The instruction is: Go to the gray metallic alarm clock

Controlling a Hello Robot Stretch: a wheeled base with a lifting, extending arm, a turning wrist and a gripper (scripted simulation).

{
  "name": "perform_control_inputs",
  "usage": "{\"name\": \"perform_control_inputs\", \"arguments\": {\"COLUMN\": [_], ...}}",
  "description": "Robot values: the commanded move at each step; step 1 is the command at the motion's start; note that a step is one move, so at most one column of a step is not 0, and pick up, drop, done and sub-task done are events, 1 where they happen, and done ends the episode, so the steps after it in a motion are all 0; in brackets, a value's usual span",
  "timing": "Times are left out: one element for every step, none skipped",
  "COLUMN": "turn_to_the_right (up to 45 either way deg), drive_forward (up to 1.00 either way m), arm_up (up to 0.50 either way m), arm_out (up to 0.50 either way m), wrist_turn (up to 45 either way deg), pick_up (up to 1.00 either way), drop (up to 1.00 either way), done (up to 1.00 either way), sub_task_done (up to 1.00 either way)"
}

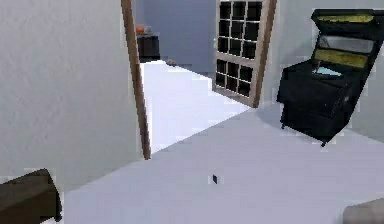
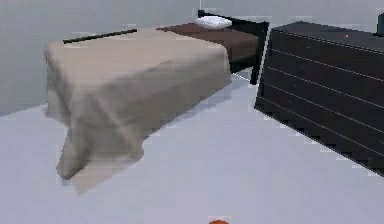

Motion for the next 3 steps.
{"name": "perform_control_inputs", "arguments": {"turn_to_the_right": [45.0,12.0,0.0], "drive_forward": [0.00,0.00,0.10], "arm_up": [0.00,0.00,0.00], "arm_out": [0.00,0.00,0.00], "wrist_turn": [0.0,0.0,0.0], "pick_up": [0.00,0.00,0.00], "drop": [0.00,0.00,0.00], "done": [0.00,0.00,0.00], "sub_task_done": [0.00,0.00,0.00]}}
